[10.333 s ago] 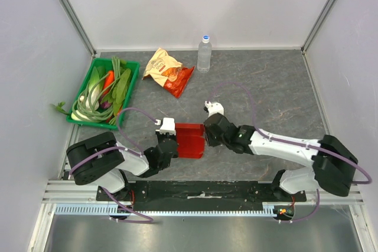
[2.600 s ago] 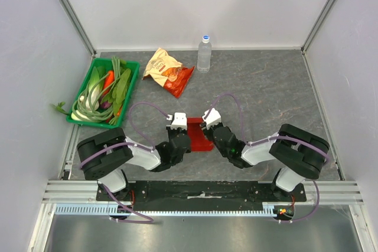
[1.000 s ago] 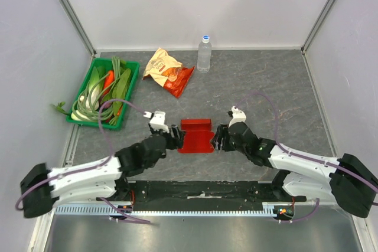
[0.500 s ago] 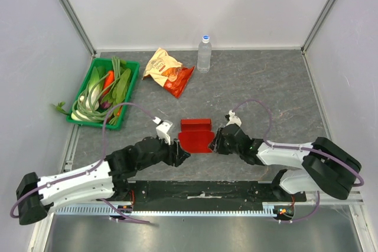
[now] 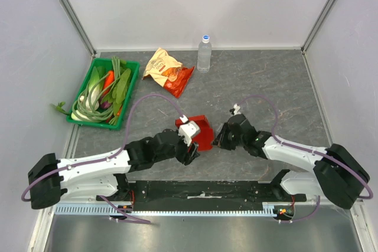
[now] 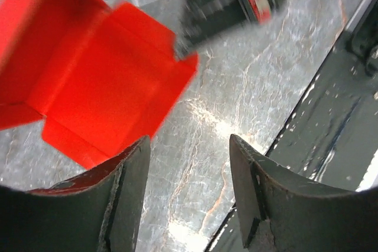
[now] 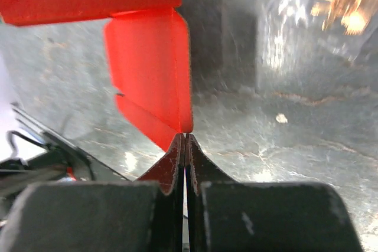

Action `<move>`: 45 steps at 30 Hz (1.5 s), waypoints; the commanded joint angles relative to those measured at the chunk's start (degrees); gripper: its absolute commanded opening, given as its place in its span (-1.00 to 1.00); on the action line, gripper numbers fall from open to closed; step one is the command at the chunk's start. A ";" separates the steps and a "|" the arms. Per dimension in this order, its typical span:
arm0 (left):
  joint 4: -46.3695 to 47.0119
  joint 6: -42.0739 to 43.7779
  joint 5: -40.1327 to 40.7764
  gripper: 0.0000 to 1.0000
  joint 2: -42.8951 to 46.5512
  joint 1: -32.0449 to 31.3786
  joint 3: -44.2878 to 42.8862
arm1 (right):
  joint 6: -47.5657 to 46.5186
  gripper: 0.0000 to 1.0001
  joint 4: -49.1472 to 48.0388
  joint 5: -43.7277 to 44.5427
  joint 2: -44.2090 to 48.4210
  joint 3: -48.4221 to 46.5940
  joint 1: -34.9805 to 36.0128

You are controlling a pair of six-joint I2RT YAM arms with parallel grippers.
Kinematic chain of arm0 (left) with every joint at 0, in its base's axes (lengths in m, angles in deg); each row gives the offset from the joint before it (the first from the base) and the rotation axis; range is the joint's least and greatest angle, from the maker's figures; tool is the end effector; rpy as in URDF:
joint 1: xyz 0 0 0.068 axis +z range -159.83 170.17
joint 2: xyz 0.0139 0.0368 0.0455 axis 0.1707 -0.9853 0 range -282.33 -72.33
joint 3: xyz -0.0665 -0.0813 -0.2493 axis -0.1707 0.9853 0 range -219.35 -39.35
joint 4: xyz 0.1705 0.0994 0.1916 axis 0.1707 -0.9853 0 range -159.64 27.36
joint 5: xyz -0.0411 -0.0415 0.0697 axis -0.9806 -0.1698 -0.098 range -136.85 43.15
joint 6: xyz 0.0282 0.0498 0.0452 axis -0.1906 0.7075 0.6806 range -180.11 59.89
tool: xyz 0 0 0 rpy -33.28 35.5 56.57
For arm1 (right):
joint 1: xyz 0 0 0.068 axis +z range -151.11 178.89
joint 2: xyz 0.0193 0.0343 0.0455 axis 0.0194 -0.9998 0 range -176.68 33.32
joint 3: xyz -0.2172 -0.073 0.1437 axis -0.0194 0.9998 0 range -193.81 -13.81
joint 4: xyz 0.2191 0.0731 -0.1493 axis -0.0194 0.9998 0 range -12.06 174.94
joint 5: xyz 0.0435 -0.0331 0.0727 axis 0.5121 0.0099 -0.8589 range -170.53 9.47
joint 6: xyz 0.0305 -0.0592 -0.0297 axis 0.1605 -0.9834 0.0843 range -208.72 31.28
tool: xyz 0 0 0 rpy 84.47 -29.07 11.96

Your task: Fold the paper box

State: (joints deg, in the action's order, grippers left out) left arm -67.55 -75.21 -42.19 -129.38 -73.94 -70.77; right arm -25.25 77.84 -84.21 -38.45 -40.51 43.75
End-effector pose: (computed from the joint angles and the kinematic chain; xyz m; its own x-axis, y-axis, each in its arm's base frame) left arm 0.1152 -0.2257 0.2066 -0.4398 0.3115 -0.8424 0.7784 0.6000 -0.1845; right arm 0.1808 0.1855 0.1256 -0.8824 0.3815 -0.2754 0.1194 0.7477 0.6532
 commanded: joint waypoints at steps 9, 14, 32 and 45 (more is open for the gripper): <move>11.93 27.92 9.29 0.36 -13.33 -7.60 -5.67 | 1.49 -1.00 9.76 -24.97 -0.57 -8.28 -13.48; 15.37 33.71 19.50 0.33 -20.62 -11.20 -7.42 | 4.56 -1.00 10.12 -27.78 -1.09 -9.25 -14.19; 9.58 30.13 27.59 -0.77 -23.63 -11.73 -11.38 | 0.82 0.10 6.50 -32.00 2.33 -10.03 -20.23; -40.78 -17.84 17.25 -0.96 -23.53 3.53 -40.45 | -34.19 0.87 27.43 1.53 4.20 -22.43 -25.97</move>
State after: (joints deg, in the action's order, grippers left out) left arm -90.00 -71.23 -19.61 -152.23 -77.51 -101.71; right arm -51.90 98.61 -96.93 -28.59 -63.90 16.45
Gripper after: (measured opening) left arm 0.033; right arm 0.961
